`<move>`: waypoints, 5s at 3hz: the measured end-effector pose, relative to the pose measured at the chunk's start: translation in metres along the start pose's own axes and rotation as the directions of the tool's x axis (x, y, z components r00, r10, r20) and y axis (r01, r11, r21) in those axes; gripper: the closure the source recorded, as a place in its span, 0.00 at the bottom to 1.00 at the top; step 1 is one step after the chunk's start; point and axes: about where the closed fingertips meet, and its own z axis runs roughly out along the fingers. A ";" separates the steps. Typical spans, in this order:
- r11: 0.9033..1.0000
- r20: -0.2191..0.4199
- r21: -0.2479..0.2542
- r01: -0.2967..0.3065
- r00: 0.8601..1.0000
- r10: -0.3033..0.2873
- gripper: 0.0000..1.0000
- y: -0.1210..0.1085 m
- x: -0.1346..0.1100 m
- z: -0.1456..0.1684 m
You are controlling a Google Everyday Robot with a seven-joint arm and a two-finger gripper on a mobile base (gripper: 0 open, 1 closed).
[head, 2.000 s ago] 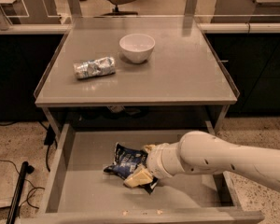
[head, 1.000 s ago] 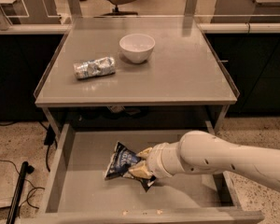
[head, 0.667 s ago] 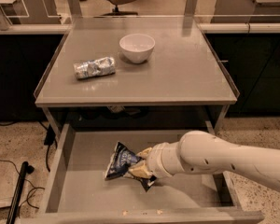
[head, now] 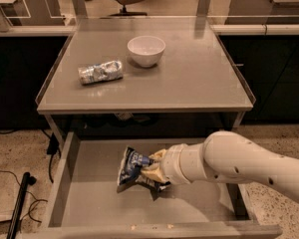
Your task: Pick blue chip bag from top drawer and place on counter
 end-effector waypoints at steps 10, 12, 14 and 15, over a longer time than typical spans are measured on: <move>0.942 0.083 0.298 0.155 0.979 -0.187 1.00 -0.184 -0.152 -0.208; 0.936 -0.025 0.342 0.085 0.996 -0.081 1.00 -0.230 -0.132 -0.160; 0.901 -0.099 0.428 0.070 0.995 -0.031 1.00 -0.266 -0.106 -0.156; 0.895 -0.099 0.441 0.069 0.995 -0.028 1.00 -0.272 -0.102 -0.157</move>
Offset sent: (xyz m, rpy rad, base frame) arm -0.0325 -0.0600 0.1032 0.0865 -0.1892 0.0052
